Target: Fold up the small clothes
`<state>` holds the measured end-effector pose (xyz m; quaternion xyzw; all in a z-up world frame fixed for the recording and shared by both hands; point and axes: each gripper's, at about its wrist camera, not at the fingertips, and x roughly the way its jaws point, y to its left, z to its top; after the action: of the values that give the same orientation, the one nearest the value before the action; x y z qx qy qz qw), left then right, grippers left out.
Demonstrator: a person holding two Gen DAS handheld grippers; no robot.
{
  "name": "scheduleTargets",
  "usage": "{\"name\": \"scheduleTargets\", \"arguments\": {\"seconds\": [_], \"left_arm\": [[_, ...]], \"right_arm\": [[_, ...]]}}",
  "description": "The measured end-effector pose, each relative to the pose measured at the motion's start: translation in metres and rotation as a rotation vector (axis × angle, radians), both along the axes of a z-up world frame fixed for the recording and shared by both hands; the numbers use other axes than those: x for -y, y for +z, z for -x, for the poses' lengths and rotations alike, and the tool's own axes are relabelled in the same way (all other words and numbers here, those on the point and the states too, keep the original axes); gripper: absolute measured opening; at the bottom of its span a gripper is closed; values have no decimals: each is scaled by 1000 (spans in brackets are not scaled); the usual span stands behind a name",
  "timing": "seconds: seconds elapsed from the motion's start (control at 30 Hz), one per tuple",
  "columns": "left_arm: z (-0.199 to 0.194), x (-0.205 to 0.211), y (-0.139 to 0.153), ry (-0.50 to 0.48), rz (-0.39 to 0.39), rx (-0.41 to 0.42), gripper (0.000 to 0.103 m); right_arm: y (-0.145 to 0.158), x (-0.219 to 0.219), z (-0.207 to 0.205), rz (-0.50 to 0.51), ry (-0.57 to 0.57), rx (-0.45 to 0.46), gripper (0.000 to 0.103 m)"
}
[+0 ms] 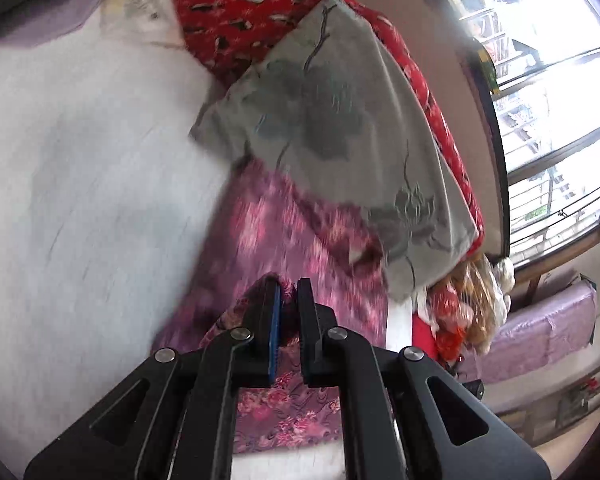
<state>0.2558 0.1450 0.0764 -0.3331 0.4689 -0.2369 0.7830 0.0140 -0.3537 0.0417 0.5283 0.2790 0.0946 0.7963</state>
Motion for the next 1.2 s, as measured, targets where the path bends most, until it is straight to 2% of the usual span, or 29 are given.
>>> {"name": "scheduleTargets", "arguments": {"seconds": [0.1, 0.2, 0.27, 0.33, 0.37, 0.43, 0.53, 0.6, 0.63, 0.67, 0.73, 0.77, 0.8, 0.83, 0.9, 1.0, 1.1, 1.2], "left_arm": [[-32, 10, 1, 7, -2, 17, 6], [-72, 25, -3, 22, -51, 22, 6], [-91, 31, -11, 37, -86, -3, 6], [-111, 37, -28, 42, -114, -66, 6], [-119, 37, -36, 45, -107, -106, 6], [-127, 32, -42, 73, -76, -142, 6], [-132, 13, -42, 146, 16, -163, 6], [-131, 0, -43, 164, 88, -190, 6], [-129, -3, -42, 157, 95, -203, 7], [-126, -4, -40, 135, 79, -203, 7], [-114, 1, -30, 57, -35, -169, 9], [-107, 6, -28, 22, -85, -152, 18], [-100, 11, -26, -18, -131, -136, 22], [-91, 18, -25, -60, -174, -123, 28], [-79, 29, -27, -120, -199, -113, 30], [-63, 57, -34, -231, -250, -97, 33], [-62, 83, -40, -257, -344, -73, 33], [-76, 97, -52, -207, -372, -90, 33]], "right_arm": [[-6, 14, -38, -20, -38, -15, 9], [-13, 24, -70, -30, -72, -30, 9], [-25, 32, -94, -59, -101, -60, 13], [-40, 38, -115, -97, -112, -126, 14], [-51, 39, -126, -125, -112, -196, 15], [-61, 39, -140, -167, -104, -271, 17], [-54, 49, -145, -208, -136, -216, 23], [-53, 58, -139, -259, -206, -166, 35], [-52, 63, -134, -261, -253, -156, 36], [-52, 65, -130, -247, -268, -155, 36], [-49, 65, -123, -188, -252, -153, 36], [-45, 65, -119, -145, -256, -152, 38], [-39, 64, -110, -68, -276, -145, 41], [-36, 64, -105, -33, -289, -138, 42], [-34, 70, -91, -3, -325, -114, 43], [-39, 72, -91, 19, -309, -171, 43], [-42, 56, -103, 84, -219, -197, 43], [-51, 40, -119, 100, -156, -223, 43]]}}
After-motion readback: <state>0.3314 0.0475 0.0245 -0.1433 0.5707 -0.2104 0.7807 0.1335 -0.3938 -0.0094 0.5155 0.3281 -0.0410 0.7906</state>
